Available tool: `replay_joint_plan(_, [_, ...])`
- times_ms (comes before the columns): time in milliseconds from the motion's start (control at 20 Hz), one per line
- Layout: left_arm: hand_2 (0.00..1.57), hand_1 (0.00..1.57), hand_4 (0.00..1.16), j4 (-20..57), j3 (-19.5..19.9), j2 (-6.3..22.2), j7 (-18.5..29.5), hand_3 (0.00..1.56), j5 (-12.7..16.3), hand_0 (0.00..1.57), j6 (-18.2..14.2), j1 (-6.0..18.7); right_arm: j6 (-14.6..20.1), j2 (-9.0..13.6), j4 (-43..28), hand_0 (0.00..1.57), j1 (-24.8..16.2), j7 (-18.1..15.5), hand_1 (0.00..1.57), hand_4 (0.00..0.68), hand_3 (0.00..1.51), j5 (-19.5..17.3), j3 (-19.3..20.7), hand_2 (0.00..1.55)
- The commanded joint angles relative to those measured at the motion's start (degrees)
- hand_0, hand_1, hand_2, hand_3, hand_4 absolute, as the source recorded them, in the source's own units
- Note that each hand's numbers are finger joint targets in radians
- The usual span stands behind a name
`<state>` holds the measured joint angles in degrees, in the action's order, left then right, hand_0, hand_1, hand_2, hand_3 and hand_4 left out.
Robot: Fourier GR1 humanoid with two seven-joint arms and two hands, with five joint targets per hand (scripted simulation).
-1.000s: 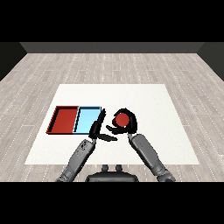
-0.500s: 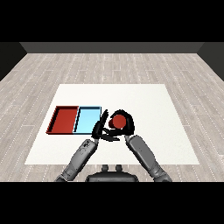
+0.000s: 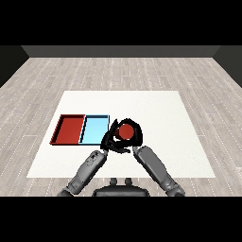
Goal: Pick the red can and put it in the red box
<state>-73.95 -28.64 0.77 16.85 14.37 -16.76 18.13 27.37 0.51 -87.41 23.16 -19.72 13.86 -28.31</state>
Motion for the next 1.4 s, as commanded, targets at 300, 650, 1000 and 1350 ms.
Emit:
replay_joint_plan(300, [0.00, 0.00, 0.66, 0.7, -0.6, -0.7, 0.8, 0.00, 3.0, 0.00, -5.2, 0.6, 8.2, -0.5, 3.2, 1.51, 4.3, -1.1, 1.51, 0.642, 1.40, 2.1, -5.9, 1.46])
replay_joint_plan(650, [1.56, 1.57, 1.12, 5.0, -5.3, -0.7, 2.1, 1.47, 8.2, 1.57, -16.1, 4.9, 3.7, -0.5, 5.4, 1.49, 5.8, -1.4, 1.49, 0.654, 1.39, 2.2, -2.7, 1.45])
replay_joint_plan(1000, [1.55, 1.57, 1.14, 11.2, -3.6, -0.7, 8.4, 1.47, 12.0, 1.57, -15.9, 8.5, 2.5, -0.5, 0.5, 1.48, 2.8, 2.8, 1.48, 0.642, 1.39, -0.3, -2.9, 1.44])
replay_joint_plan(1350, [1.57, 1.57, 1.15, 3.2, -1.6, -0.7, 10.8, 1.51, 8.3, 1.57, -15.7, 3.8, 5.3, -0.5, 2.3, 0.92, 4.9, 6.7, 0.92, 0.000, 0.53, -0.2, -4.1, 0.93])
